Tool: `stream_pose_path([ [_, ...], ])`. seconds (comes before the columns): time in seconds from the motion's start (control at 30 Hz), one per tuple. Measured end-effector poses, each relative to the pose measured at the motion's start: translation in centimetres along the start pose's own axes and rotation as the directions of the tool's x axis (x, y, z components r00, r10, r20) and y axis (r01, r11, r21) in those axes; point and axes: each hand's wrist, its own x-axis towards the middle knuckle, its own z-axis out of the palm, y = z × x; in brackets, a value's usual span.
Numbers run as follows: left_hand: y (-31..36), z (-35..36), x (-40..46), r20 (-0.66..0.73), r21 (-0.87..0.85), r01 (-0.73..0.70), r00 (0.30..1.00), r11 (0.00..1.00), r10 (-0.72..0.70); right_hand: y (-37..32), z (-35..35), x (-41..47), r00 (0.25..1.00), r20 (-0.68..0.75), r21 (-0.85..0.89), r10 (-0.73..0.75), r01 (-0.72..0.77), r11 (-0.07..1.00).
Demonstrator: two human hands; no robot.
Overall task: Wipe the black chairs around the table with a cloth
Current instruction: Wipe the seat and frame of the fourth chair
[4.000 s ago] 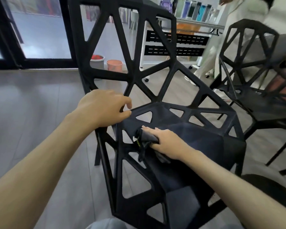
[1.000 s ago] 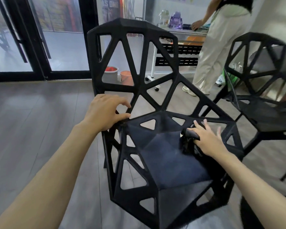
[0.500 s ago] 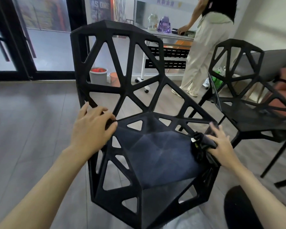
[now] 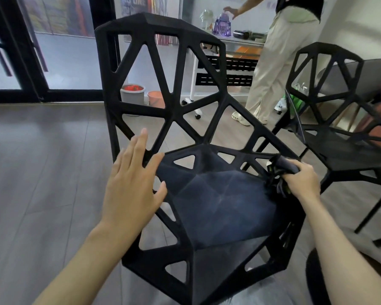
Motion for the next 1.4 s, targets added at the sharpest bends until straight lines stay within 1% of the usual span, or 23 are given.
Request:
stream_pose_path([
  [0.07,-2.0,0.4,1.0,-0.012,-0.024,-0.019,1.000,1.000,0.018,-0.5,0.2,-1.3,0.999,-0.025,-0.027,0.030,-0.030,0.999],
  [0.2,-6.2,1.1,3.3,0.002,-0.246,0.036,0.999,0.969,-0.036,-1.8,0.8,-3.6,0.996,-0.072,-0.033,0.059,-0.061,0.998],
  [0.27,-7.9,1.4,4.6,0.033,-0.266,0.039,0.999,0.963,-0.031,-2.7,1.2,-4.7,0.994,-0.086,-0.026,0.068,-0.070,0.997],
  [0.4,-10.6,1.6,6.5,0.037,-0.162,-0.046,0.998,0.986,0.052,-4.4,1.9,-6.8,0.989,-0.097,-0.045,0.112,-0.116,0.992],
  [0.47,-11.8,1.4,7.4,0.047,-0.141,-0.084,0.995,0.987,0.091,-5.2,2.1,-7.9,0.988,-0.075,-0.036,0.135,-0.138,0.990],
  [0.57,-14.0,1.4,8.8,0.093,-0.105,-0.124,0.987,0.987,0.134,-6.6,2.4,-10.9,0.990,-0.058,-0.010,0.131,-0.131,0.991],
  [0.67,-17.4,1.6,10.2,0.153,-0.049,-0.152,0.975,0.987,0.158,-8.2,3.2,-14.9,0.995,-0.053,0.016,0.083,-0.082,0.996],
  [0.8,-21.5,1.8,11.7,0.167,0.031,-0.209,0.965,0.977,0.201,-9.2,4.0,-19.3,0.999,0.013,0.081,-0.048,0.047,0.996],
  [0.87,-22.0,1.8,11.9,0.151,0.078,-0.204,0.970,0.976,0.190,-9.3,3.8,-19.6,0.994,0.070,0.088,-0.078,0.072,0.994],
  [0.93,-21.0,2.2,11.4,0.117,0.153,-0.179,0.980,0.972,0.162,-9.3,3.4,-18.7,0.990,0.128,0.081,-0.060,0.050,0.995],
  [1.0,-18.6,2.8,10.4,0.122,0.171,-0.146,0.984,0.974,0.126,-8.9,3.3,-17.5,0.988,0.133,0.026,-0.075,0.072,0.997],
  [1.07,-15.9,3.3,9.0,0.188,0.131,-0.098,0.979,0.986,0.072,-8.7,3.3,-15.9,0.982,0.122,-0.112,-0.141,0.155,0.982],
  [1.13,-13.5,4.5,8.2,0.322,0.133,-0.071,0.947,0.989,0.024,-9.2,2.8,-13.7,0.977,0.158,-0.178,-0.143,0.170,0.969],
  [1.2,-12.1,5.5,7.7,0.481,0.195,-0.056,0.875,0.979,-0.046,-10.4,2.1,-11.6,0.973,0.209,-0.221,-0.101,0.147,0.964],
  [1.27,-11.5,6.1,7.4,0.587,0.234,-0.035,0.802,0.972,-0.113,-11.4,1.8,-9.8,0.969,0.241,-0.269,-0.062,0.128,0.955],
  [1.33,-11.4,6.2,6.9,0.618,0.238,0.004,0.771,0.971,-0.154,-11.9,1.8,-8.9,0.968,0.246,-0.292,-0.044,0.117,0.949],
  [1.4,-11.6,6.3,6.6,0.611,0.230,0.028,0.774,0.973,-0.167,-12.0,1.7,-9.3,0.968,0.249,-0.321,-0.029,0.111,0.941],
])
